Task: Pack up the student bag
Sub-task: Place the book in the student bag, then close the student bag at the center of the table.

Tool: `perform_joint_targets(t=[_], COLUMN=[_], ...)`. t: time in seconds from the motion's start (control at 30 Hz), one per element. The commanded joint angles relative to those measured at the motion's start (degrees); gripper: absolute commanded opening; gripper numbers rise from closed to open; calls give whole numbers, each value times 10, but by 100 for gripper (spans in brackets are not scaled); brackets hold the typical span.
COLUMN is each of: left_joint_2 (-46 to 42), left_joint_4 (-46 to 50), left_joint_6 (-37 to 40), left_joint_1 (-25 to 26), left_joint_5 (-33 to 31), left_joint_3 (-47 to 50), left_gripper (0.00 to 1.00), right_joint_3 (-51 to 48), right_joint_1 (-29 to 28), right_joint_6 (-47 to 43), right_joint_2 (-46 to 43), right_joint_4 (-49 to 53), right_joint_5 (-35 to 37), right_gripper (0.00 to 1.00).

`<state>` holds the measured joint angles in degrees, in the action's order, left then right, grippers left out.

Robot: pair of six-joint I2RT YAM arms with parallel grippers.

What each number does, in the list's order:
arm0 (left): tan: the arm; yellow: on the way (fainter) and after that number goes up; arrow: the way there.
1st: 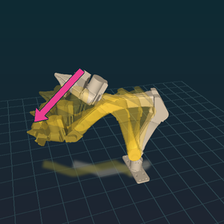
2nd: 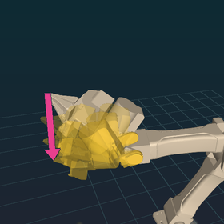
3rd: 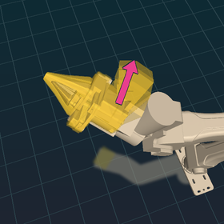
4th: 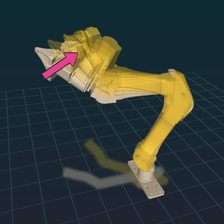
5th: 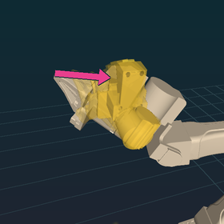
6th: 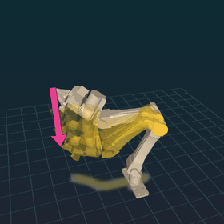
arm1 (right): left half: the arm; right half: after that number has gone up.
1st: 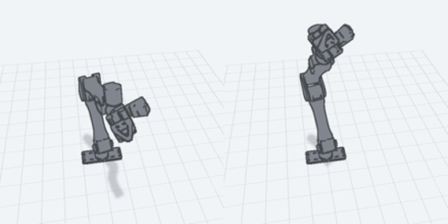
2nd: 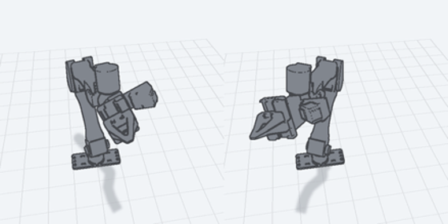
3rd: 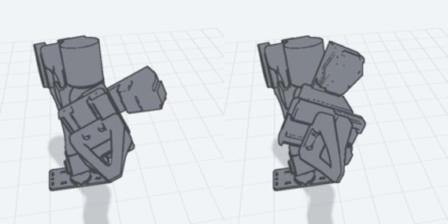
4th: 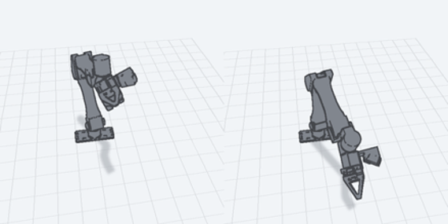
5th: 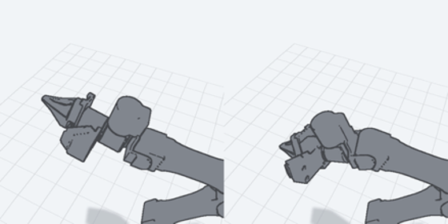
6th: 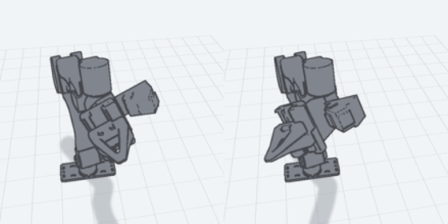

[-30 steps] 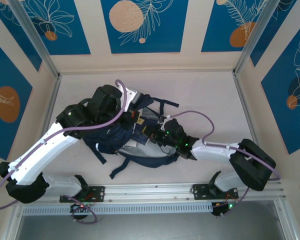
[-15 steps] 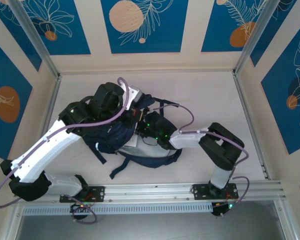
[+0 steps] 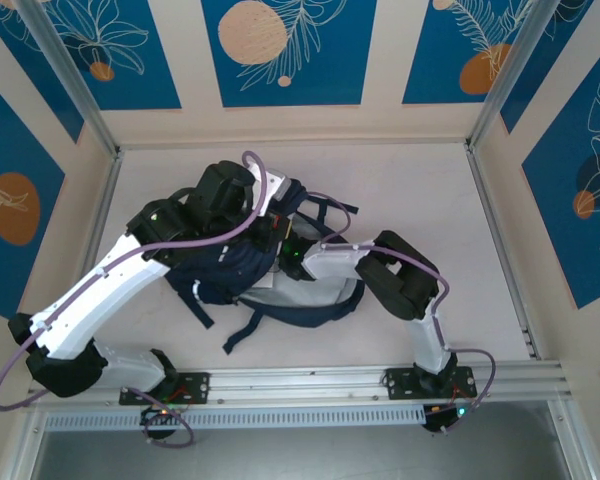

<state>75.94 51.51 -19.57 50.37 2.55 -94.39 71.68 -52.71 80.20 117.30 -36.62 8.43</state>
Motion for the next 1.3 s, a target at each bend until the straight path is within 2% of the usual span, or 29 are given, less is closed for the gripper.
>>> perform_joint_targets(t=[0.0, 0.17, 0.37, 0.53, 0.7, 0.77, 0.83, 0.9, 0.97, 1.07, 1.17, 1.27], left_joint_2=[-12, -21, -34, -41, -34, -26, -17, -4, 15, 24, 2, -30], left_joint_4=[-73, -77, -88, -101, -105, -105, -110, -124, -142, -149, -140, -117], left_joint_6=[-8, -13, -28, -43, -56, -66, -79, -91, -103, -115, -115, -120], left_joint_1=[1, -14, -36, -47, -50, -50, -50, -49, -49, -48, -49, -49], left_joint_5=[32, 16, 12, 8, 17, 26, 31, 53, 95, 116, 94, 61], left_joint_3=[-20, -8, 15, 43, 64, 76, 96, 121, 138, 144, 152, 168], left_gripper=[6, 6, 6, 6, 9, 11, 14, 26, 44, 56, 62, 63], right_joint_3=[-6, -69, -161, -245, -333, -363, -382, -410, -441, -471, -481, -475], right_joint_1=[-3, 0, 5, 7, 12, 19, 24, 32, 40, 55, 79, 92], right_joint_6=[-51, -75, -96, -96, -109, -128, -130, -124, -107, -104, -128, -160], right_joint_2=[-19, -83, -166, -219, -298, -363, -443, -529, -626, -757, -850, -874], right_joint_4=[56, 47, 13, -20, -32, 27, 139, 229, 324, 433, 499, 537], right_joint_5=[-20, -26, -37, -32, -8, 11, 63, 119, 185, 252, 251, 212], right_gripper=[56, 69, 75, 74, 66, 62, 60, 57, 52, 48, 43, 38])
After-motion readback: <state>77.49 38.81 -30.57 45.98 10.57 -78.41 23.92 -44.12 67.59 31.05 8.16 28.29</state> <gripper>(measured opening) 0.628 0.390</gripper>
